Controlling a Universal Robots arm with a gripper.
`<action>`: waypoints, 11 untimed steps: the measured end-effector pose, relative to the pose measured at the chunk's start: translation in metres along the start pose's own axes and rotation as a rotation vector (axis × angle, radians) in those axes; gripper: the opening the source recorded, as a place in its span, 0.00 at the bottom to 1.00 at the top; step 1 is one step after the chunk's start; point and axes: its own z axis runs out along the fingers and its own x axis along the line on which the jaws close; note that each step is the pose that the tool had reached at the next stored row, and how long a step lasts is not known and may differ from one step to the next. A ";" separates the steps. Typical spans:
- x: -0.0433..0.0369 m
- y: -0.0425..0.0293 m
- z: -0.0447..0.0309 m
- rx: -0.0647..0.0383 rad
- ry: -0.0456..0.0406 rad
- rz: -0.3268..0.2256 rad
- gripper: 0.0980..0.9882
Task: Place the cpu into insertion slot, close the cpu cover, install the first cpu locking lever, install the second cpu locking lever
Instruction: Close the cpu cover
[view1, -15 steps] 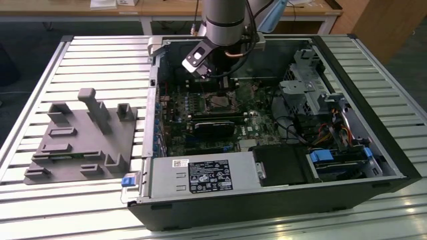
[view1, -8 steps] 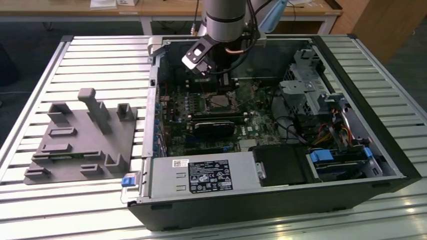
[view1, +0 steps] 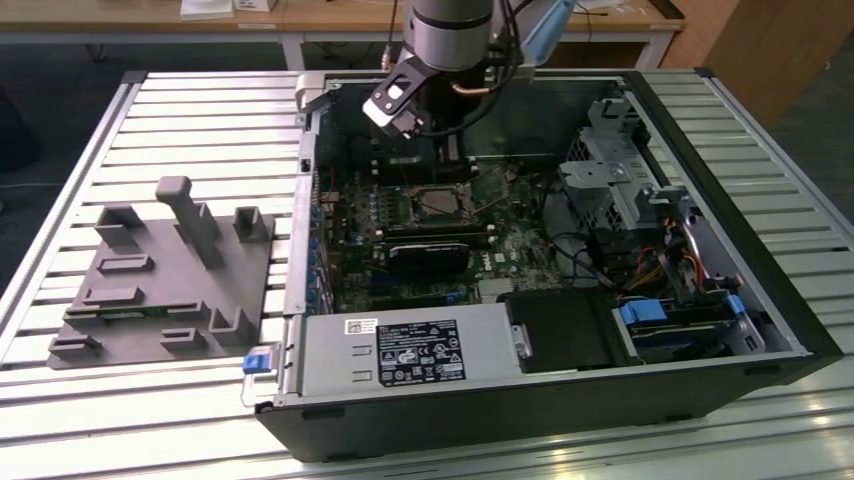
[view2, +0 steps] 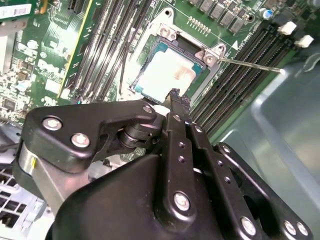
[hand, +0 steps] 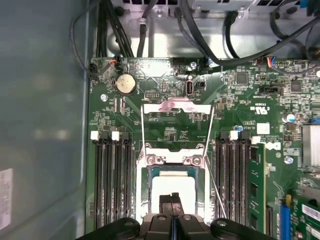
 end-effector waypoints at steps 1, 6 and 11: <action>0.0001 0.0001 -0.0030 0.001 0.0001 0.000 0.01; 0.0004 0.0009 -0.0193 0.004 0.0002 0.000 0.01; -0.0043 0.0010 -0.0202 0.004 0.0048 0.000 0.01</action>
